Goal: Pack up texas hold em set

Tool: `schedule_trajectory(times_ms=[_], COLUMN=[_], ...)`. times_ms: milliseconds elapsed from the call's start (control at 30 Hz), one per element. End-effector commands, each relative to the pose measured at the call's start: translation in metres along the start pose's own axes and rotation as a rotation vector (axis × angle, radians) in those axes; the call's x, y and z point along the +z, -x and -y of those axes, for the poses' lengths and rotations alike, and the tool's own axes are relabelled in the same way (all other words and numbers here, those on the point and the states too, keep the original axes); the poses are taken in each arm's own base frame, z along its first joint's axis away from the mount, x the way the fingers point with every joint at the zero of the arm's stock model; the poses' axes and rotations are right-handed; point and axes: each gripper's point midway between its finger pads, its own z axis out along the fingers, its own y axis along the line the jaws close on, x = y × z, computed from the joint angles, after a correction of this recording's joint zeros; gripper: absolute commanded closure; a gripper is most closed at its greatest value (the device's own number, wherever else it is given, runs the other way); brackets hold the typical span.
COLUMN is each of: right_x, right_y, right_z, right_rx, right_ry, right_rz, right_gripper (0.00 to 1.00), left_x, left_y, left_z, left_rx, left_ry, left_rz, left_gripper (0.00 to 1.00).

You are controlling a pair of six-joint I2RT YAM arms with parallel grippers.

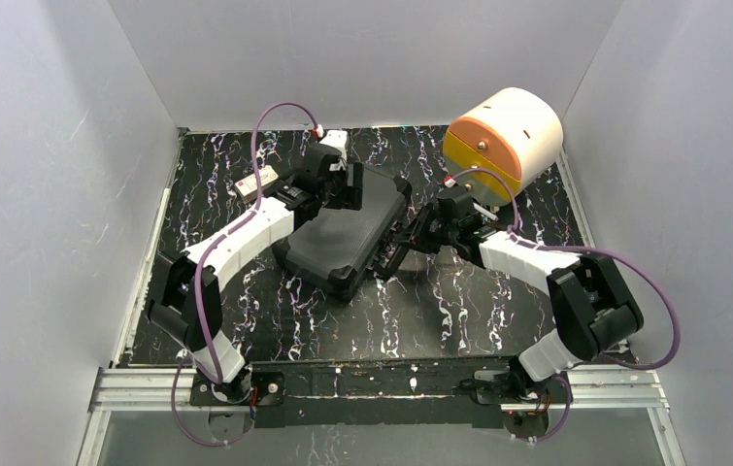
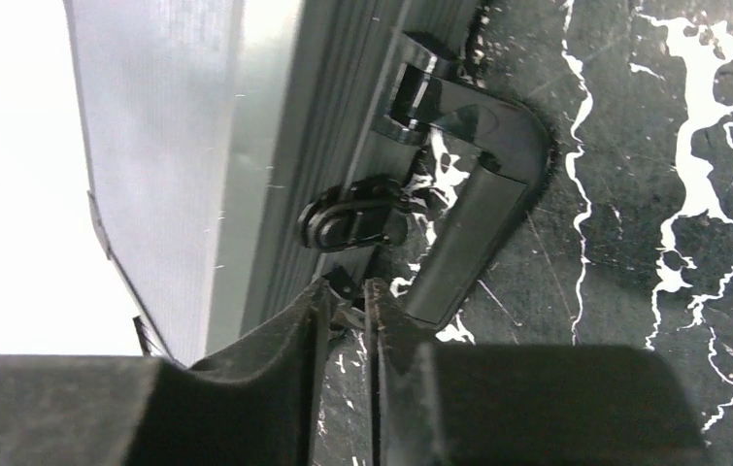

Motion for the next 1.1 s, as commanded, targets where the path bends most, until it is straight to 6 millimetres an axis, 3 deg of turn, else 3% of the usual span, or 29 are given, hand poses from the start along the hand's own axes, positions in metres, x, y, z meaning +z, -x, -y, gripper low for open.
schedule_trajectory(times_ms=[0, 133, 233, 500, 667, 800, 1067], right_x=[0.012, 0.024, 0.032, 0.041, 0.044, 0.052, 0.065], right_y=[-0.003, -0.001, -0.003, -0.010, -0.013, -0.017, -0.022], right_z=[0.010, 0.010, 0.009, 0.013, 0.019, 0.027, 0.039], right_rx=[-0.006, -0.013, -0.022, -0.023, -0.022, -0.020, -0.016], right_ry=[-0.033, -0.039, -0.025, -0.031, -0.060, -0.088, -0.131], right_rz=[-0.024, -0.043, -0.071, -0.116, -0.135, -0.156, -0.170], right_gripper=[0.76, 0.81, 0.81, 0.82, 0.83, 0.84, 0.88], left_x=[-0.009, -0.001, 0.013, 0.025, 0.032, 0.038, 0.038], left_y=[0.011, 0.001, -0.014, -0.047, -0.082, -0.105, -0.116], left_z=[-0.033, -0.067, -0.080, -0.069, -0.059, -0.067, -0.075], left_rx=[0.049, 0.009, -0.122, -0.169, -0.166, -0.169, -0.161], left_ry=[0.095, 0.134, 0.050, -0.179, -0.261, -0.221, -0.168], left_rz=[0.011, -0.045, -0.130, -0.244, -0.350, -0.446, -0.473], left_gripper=[0.16, 0.03, 0.02, 0.03, 0.12, 0.23, 0.37])
